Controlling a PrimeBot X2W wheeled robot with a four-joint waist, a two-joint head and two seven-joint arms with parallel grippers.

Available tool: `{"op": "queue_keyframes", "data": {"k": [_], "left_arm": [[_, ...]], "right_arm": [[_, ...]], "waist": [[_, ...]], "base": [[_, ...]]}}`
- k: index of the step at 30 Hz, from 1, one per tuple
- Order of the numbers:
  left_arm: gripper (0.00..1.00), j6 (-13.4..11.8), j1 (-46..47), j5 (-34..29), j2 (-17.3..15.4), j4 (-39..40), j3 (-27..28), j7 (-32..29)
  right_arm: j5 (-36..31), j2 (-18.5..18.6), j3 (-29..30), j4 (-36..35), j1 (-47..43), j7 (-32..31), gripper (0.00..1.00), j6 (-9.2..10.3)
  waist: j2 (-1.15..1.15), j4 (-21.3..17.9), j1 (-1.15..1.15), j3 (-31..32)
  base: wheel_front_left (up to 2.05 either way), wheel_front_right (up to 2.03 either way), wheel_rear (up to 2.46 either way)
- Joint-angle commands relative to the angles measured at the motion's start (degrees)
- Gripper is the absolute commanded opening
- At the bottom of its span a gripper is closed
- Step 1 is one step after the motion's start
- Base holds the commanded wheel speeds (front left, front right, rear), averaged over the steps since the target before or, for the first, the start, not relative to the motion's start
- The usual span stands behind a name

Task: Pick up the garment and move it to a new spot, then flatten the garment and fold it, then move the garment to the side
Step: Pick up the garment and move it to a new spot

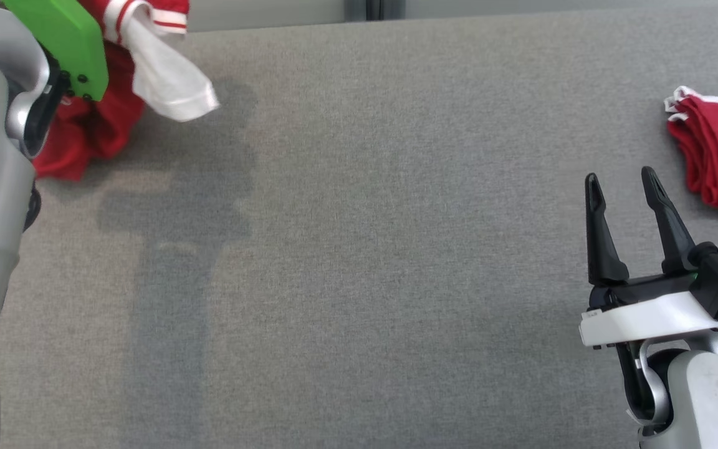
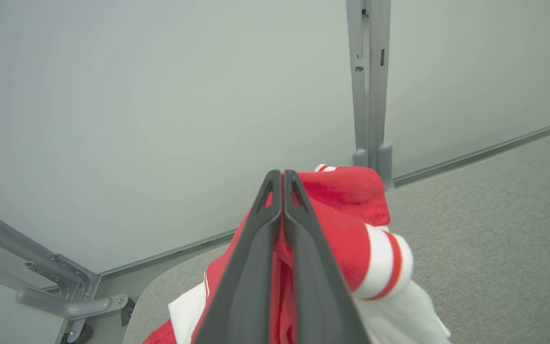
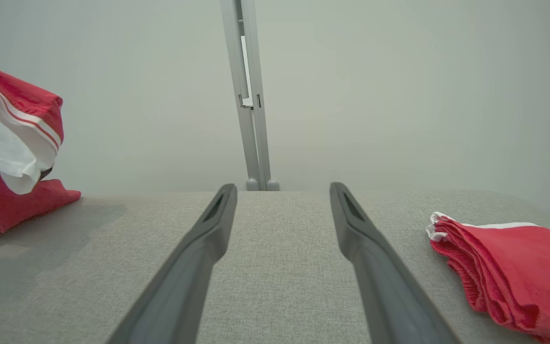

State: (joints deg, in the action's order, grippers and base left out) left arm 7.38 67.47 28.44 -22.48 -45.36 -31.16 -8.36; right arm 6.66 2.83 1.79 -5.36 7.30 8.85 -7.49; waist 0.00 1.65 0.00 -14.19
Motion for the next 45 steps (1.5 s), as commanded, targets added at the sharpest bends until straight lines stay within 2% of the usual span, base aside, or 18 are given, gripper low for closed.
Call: {"op": "queue_keyframes", "data": {"k": [1,9,16,21,24,29,31,32,38,45], "left_arm": [[0.0,0.1,-0.7,1.1,-0.2,1.8,-1.4,0.1],[0.0,0.1,0.4,6.9,2.2,15.1,-10.4,-0.8],[0.0,0.1,-2.1,10.9,7.1,21.6,-15.4,-1.0],[0.0,-1.2,-8.2,13.4,10.7,18.9,-16.3,1.7],[0.0,-2.4,-14.1,15.7,12.3,13.8,-16.1,3.7],[0.0,-4.7,-21.3,17.3,13.2,4.0,-14.6,9.8],[0.5,-5.8,-23.4,16.4,13.1,0.2,-14.6,13.3],[1.0,-6.1,-24.6,16.3,13.3,-1.7,-14.6,14.8],[1.0,-5.3,-27.5,17.3,15.2,-8.6,-13.9,20.4],[1.0,-5.0,-27.6,16.3,16.0,-9.2,-12.4,23.3]], "right_arm": [[0.4,0.1,0.4,0.4,-1.3,0.5,1.0,-0.01],[1.8,0.1,2.8,1.4,-4.2,1.5,1.0,-0.01],[2.8,0.1,3.3,2.1,-4.9,2.4,1.0,-0.01],[3.5,0.1,2.8,2.7,-4.7,3.0,1.0,-0.01],[3.8,0.1,2.2,3.2,-4.3,3.4,1.0,-0.01],[4.0,0.1,1.5,4.5,-3.6,3.9,1.0,-0.01],[4.1,0.1,1.0,5.1,-3.4,4.0,1.0,-0.01],[4.1,0.1,0.8,5.3,-3.3,4.1,1.0,-0.01],[3.6,0.1,0.4,5.9,-3.3,4.4,1.0,-0.01],[3.0,0.1,0.4,5.8,-3.5,4.0,1.0,-0.01]], "waist": [[0.0,-2.5,0.0,7.1],[0.0,-5.3,0.0,10.3],[0.0,-7.4,0.0,10.3],[0.0,-8.7,0.0,9.0],[0.0,-9.5,0.0,7.9],[0.0,-10.2,0.0,6.4],[0.0,-10.1,0.0,5.9],[0.0,-10.0,0.0,5.7],[0.0,-8.4,0.0,5.5],[0.0,-5.8,0.0,7.0]], "base": [[0.0,0.0,0.0],[0.0,0.0,0.0],[0.0,0.0,0.0],[0.0,0.0,0.0],[0.0,0.0,0.0],[0.0,0.0,0.0],[0.0,0.0,0.0],[0.0,0.0,0.0],[0.0,0.0,0.0],[0.0,0.0,0.0]]}}
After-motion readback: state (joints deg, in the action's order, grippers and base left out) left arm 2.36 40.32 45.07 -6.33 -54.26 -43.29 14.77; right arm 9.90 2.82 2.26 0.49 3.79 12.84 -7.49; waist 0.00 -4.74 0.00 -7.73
